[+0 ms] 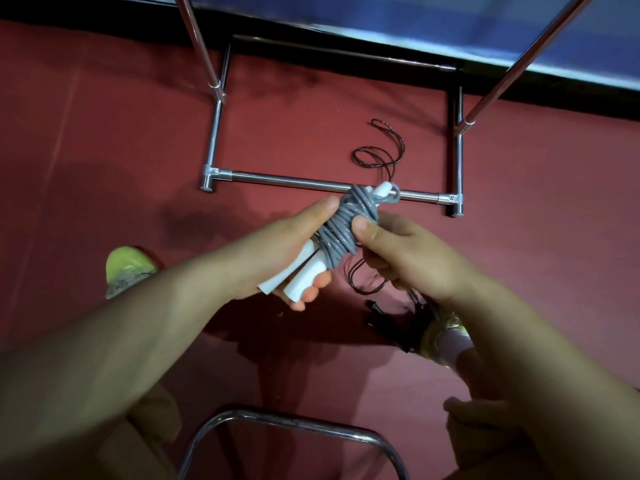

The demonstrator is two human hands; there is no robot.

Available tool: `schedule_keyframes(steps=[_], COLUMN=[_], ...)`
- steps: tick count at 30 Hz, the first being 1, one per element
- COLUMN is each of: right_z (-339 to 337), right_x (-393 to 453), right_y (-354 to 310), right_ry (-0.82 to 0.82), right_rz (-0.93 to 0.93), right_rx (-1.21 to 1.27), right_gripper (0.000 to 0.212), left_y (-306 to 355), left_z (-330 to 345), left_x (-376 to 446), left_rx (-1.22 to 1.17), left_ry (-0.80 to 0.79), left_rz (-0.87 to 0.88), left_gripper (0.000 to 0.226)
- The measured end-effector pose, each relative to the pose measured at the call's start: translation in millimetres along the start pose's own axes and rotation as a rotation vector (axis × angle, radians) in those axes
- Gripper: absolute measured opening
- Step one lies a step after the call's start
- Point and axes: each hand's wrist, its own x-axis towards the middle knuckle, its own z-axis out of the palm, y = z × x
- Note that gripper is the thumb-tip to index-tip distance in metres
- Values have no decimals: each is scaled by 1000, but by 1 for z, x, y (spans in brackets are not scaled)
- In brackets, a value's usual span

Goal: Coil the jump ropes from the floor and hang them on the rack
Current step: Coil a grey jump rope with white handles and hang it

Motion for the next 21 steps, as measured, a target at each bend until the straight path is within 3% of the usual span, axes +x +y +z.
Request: schedule_keyframes(steps=[3, 5, 8, 16, 21], right_z=[2, 1, -1, 2, 2], right_x=[3, 5, 6, 6, 4], right_y=[6, 7, 5, 5, 4], right_ry=[70, 101, 108, 52, 10], right_rz=[96, 130, 132, 56, 48], right_rx=[-151, -173, -102, -36, 43], right_gripper=[39, 42, 41, 35, 49], left_y=[-4, -2, 1, 1, 0], left_z=[-2, -3, -5, -6, -8], left_x=[5, 7, 10, 3, 3], left_rx=[82, -18, -158, 86, 57], left_ry=[114, 99, 81, 229, 257], left_rz=[-1, -22, -33, -21, 75], left_gripper=[102, 99, 75, 32, 43])
